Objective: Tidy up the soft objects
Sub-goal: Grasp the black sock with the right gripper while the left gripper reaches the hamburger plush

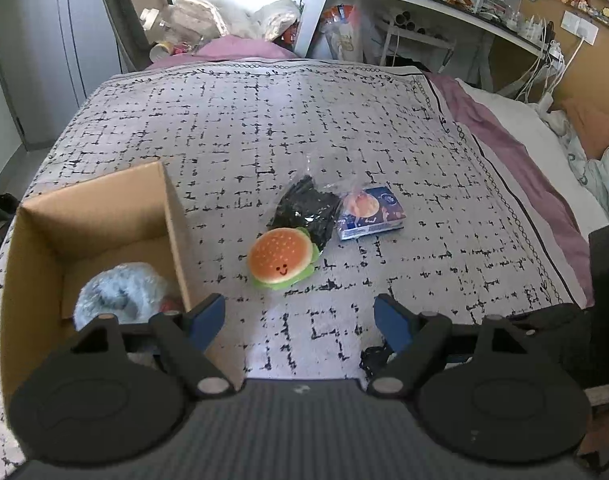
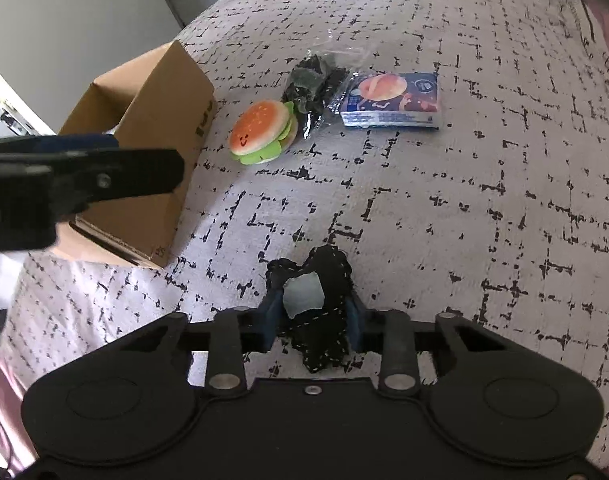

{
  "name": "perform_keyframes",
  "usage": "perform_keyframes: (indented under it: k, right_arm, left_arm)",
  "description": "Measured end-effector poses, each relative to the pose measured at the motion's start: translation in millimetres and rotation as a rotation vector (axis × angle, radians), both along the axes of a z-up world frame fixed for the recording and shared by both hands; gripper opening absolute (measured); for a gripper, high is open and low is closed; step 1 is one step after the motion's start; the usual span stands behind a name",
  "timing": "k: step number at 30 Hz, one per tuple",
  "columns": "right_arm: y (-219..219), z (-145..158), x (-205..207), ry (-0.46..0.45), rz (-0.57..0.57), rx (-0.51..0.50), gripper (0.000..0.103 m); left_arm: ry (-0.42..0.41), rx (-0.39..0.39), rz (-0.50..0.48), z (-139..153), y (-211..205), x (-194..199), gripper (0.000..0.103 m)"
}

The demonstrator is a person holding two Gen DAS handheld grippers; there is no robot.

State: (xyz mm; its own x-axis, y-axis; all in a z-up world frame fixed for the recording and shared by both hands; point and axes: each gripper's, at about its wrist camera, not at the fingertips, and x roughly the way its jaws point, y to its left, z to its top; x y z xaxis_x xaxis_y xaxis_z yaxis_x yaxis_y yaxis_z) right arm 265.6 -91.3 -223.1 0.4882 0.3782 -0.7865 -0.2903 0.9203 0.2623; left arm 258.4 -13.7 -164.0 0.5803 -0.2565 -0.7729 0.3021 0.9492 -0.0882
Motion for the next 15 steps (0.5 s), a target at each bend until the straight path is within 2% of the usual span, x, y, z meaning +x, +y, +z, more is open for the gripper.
perform_keyframes:
  k: [15]
  right_arm:
    - [-49,4,26,0.020,-0.071,0.037,0.030]
  left_arm:
    - [0.029,0.100,-0.014,-18,-38,42,0.081]
